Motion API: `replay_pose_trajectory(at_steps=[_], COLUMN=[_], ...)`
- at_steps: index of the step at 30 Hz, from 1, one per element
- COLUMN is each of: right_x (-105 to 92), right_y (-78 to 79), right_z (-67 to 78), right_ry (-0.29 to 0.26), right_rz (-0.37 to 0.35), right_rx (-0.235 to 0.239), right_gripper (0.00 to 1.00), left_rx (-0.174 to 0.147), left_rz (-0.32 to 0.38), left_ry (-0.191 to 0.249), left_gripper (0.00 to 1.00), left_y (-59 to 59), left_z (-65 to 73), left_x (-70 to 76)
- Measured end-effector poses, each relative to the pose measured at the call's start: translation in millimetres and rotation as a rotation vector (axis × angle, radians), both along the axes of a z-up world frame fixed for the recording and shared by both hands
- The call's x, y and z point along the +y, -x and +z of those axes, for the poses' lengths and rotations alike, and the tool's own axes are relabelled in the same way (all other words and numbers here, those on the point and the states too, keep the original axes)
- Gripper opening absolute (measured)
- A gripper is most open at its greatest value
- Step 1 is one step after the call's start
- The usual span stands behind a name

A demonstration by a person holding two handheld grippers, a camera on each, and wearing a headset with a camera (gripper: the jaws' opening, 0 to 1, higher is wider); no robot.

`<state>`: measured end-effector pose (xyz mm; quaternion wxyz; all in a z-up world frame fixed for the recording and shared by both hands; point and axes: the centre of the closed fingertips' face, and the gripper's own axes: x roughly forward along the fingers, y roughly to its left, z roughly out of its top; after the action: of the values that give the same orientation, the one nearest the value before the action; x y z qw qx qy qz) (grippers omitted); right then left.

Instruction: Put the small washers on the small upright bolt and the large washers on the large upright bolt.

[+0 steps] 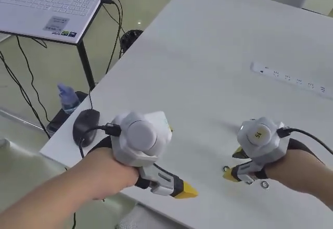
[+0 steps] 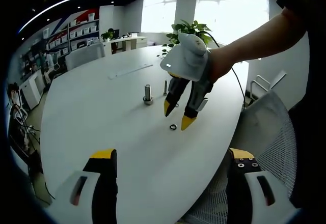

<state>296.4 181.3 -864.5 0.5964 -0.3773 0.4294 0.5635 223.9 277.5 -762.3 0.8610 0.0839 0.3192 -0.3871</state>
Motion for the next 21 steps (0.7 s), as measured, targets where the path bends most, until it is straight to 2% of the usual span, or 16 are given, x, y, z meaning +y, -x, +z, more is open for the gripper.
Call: replay_pose_trajectory(at_steps=[6, 11, 14, 16, 21], right_x=[-1.0, -2.2, -2.4, -3.9, -3.4], right_y=[-0.2, 0.5, -1.2, -2.4, -1.3], right_z=[-9.5, -15.0, -13.1, -13.3, -13.4], right_ry=[0.021, 0.04, 0.042, 0.055, 0.056], right_rz=[-0.003, 0.0, 0.004, 0.04, 0.018], right_rx=[-0.002, -0.01, -0.022, -0.048, -0.041], right_gripper=[0.34, 0.33, 0.31, 0.3, 0.28], left_rx=[0.004, -0.002, -0.002, 0.003, 0.004], left_rz=[-0.01, 0.004, 0.004, 0.002, 0.001], left_ry=[-0.011, -0.01, -0.008, -0.009, -0.003], left_gripper=[0.87, 0.85, 0.85, 0.84, 0.84], left_y=[0.8, -3.7, -3.0, -2.2, -1.7], left_z=[-1.1, 0.8, 1.0, -0.6, -0.3], left_x=[4.7, 12.6, 12.4, 12.5, 11.1])
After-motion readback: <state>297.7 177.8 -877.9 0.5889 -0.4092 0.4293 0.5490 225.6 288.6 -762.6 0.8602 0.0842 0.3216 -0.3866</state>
